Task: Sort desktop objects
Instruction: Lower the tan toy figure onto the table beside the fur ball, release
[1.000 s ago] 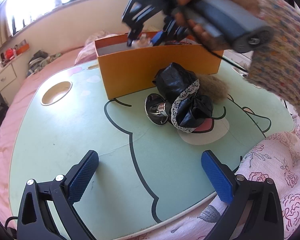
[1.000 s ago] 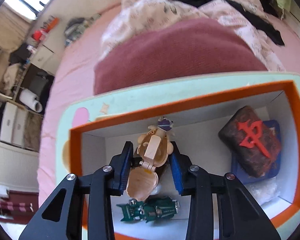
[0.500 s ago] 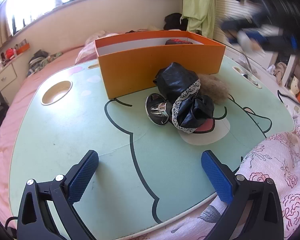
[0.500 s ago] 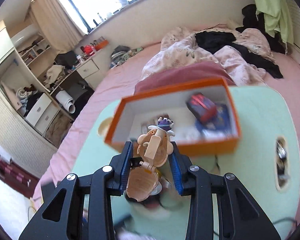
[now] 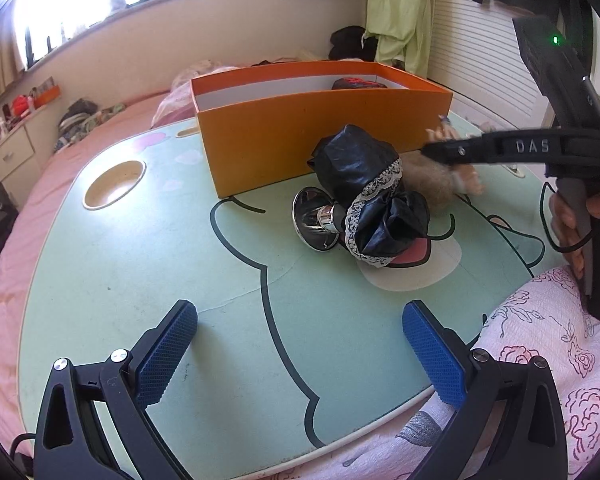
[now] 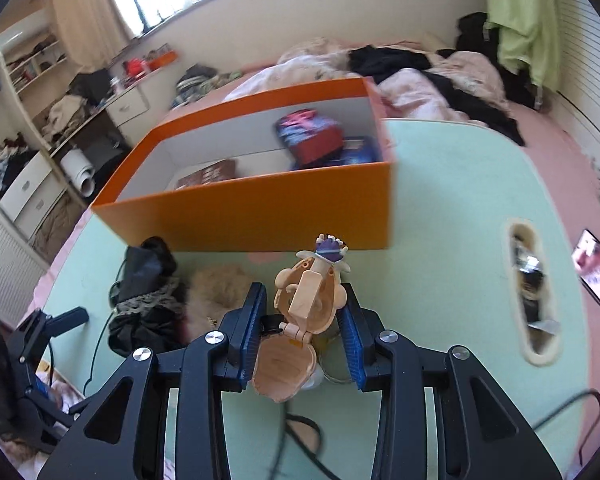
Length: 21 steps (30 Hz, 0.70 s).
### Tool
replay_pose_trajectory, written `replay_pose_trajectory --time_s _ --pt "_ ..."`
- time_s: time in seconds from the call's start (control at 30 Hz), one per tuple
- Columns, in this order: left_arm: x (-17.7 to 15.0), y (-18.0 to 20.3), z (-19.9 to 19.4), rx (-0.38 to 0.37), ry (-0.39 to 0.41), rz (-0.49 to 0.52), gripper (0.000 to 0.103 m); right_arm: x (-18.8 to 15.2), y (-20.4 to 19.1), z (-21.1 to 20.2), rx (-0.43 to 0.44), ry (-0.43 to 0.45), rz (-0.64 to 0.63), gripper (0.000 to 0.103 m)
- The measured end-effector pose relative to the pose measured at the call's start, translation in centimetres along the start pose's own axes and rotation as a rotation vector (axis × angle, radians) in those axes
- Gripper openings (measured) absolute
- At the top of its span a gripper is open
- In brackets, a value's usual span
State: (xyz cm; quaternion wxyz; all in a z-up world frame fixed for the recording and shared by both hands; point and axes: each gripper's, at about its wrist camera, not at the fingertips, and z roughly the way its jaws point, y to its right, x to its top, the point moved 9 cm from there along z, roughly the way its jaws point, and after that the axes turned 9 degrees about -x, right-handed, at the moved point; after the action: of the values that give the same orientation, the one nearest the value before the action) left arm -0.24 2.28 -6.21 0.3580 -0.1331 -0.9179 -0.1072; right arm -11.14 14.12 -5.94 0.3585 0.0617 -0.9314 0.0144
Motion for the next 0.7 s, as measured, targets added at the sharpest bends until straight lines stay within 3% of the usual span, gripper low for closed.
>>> replay_pose_trajectory --time_s 0.07,0.2,0.27,0.57,0.63,0.7 --pt "0.0 0.0 0.0 0.000 0.000 0.000 0.102 0.3 -0.6 -0.4 0.031 0.031 0.009 0.039" --pt "0.0 0.0 0.0 0.000 0.000 0.001 0.102 0.2 -0.2 -2.7 0.006 0.138 0.018 0.074" --pt "0.0 0.0 0.0 0.000 0.000 0.000 0.102 -0.6 -0.3 -3.7 0.000 0.158 -0.024 0.075" --pt "0.0 -0.2 0.0 0.003 -0.002 0.001 0.102 -7.2 -0.1 -3.9 -0.078 0.091 -0.172 0.075" --pt "-0.3 -0.3 -0.1 0.003 -0.003 -0.001 0.102 -7.4 -0.2 -3.2 -0.142 0.096 -0.218 0.088" --pt "-0.4 -0.6 -0.2 0.003 -0.003 -0.003 0.102 -7.5 -0.4 -2.8 -0.141 0.095 -0.227 0.096"
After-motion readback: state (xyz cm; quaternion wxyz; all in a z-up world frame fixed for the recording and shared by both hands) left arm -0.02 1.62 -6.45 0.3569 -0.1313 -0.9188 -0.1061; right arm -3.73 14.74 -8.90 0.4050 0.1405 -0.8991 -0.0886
